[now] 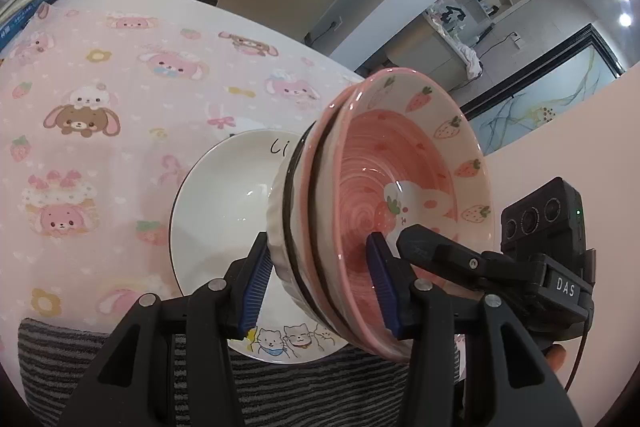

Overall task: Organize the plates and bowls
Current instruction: 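Carry the tilted bowl stack over the white plate stack, then lower the bowl stack onto the plates, leveling it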

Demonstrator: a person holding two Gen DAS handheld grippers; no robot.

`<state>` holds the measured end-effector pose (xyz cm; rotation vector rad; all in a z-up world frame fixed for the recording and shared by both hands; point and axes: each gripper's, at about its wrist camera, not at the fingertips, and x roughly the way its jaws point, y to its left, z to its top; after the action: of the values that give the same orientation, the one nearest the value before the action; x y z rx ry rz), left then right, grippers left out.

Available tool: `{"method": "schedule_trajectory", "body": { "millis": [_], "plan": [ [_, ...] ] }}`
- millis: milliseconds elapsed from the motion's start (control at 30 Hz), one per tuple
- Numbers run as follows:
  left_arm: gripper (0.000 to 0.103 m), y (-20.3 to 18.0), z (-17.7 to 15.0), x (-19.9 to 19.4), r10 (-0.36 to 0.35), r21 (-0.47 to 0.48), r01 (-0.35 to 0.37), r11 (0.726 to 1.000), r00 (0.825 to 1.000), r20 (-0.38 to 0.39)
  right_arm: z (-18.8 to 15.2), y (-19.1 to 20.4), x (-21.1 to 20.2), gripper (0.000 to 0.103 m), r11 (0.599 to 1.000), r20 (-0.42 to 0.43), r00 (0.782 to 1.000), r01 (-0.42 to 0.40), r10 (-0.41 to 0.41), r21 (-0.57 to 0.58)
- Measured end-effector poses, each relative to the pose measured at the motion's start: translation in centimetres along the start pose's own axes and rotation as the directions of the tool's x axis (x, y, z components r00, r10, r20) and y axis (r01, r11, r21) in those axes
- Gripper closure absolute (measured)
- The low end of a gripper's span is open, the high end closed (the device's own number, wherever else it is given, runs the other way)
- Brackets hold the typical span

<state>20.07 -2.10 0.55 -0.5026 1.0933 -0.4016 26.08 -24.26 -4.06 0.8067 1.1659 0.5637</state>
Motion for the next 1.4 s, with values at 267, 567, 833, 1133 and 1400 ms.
{"method": "schedule_trajectory", "body": {
  "millis": [267,567,833,1133,1400],
  "plan": [
    [0.058,1.0,-0.6,1.7,0.018,-0.015,-0.018,1.000,0.999,-0.038,-0.1,-1.3,1.0,0.045,1.000,-0.022,0.999,0.024,-0.023,0.010],
    [0.058,1.4,-0.9,2.8,0.037,-0.020,-0.038,0.999,0.998,-0.060,0.0,-2.3,1.9,0.045,0.999,-0.044,0.998,0.040,-0.039,0.030],
    [0.058,1.6,-0.7,3.3,0.051,-0.012,-0.052,0.999,0.996,-0.071,-0.1,-2.6,2.1,0.045,0.998,-0.054,0.997,0.053,-0.051,0.037],
    [0.059,1.8,-0.9,3.7,0.048,-0.007,-0.048,0.999,0.996,-0.080,-0.3,-2.7,1.6,0.045,0.997,-0.040,0.997,0.074,-0.072,0.036],
    [0.059,1.7,-0.9,3.7,0.053,0.004,-0.053,0.999,0.996,-0.073,-0.5,-2.6,1.3,0.045,0.996,-0.030,0.996,0.085,-0.084,0.021]
  ]
}}
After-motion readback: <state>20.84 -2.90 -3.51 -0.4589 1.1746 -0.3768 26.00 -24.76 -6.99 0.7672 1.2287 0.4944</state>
